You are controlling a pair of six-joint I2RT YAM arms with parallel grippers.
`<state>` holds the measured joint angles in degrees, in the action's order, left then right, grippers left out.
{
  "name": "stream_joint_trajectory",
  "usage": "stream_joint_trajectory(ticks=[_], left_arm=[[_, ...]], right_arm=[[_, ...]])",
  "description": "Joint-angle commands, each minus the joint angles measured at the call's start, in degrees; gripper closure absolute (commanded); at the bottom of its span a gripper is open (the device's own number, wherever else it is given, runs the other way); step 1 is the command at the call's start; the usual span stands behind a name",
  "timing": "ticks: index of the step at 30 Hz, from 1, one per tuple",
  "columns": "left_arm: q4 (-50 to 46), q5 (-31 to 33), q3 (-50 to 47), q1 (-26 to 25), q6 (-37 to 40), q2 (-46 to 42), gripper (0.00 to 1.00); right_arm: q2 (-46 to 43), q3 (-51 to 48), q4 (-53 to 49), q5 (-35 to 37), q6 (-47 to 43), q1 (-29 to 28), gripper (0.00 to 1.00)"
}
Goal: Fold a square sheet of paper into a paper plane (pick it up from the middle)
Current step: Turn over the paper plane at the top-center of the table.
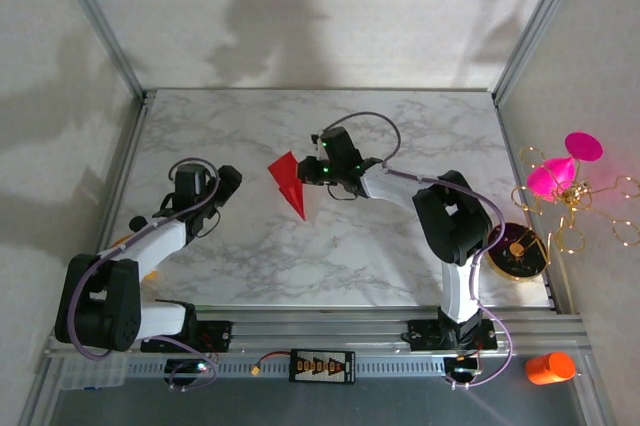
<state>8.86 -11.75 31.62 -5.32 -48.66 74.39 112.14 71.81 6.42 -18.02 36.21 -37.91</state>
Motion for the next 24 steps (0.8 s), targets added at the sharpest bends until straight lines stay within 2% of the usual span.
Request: stream_joint_trajectory(ticks=[1, 8, 15, 18, 24], left_arm=[[1.9, -1.2, -1.2, -1.4, -1.3, -0.4, 0.13], [2.3, -3.9, 0.3, -5.3, -2.0, 2.6, 0.17], [4.3, -6.4, 3.0, -11.2, -2.8, 7.7, 0.21], [6.8, -8.4, 3.1, -12.8, -4.3, 10.0, 0.25], [9.5, -11.6, 4.9, -16.0, -6.5, 14.9, 0.39]], right_arm=[[0.7, -4.7, 8.5, -4.5, 1.1, 1.7, 1.0], [-0.6, -11.5, 11.9, -3.5, 0.9, 4.9, 0.98], [-1.5, -12.4, 9.6, -1.0, -0.1, 5.6, 0.81], [-1.3, -12.4, 8.4, -0.8, -0.4, 5.7, 0.81], [-0.9, -12.7, 6.4, 0.8, -0.6, 6.2, 0.89]])
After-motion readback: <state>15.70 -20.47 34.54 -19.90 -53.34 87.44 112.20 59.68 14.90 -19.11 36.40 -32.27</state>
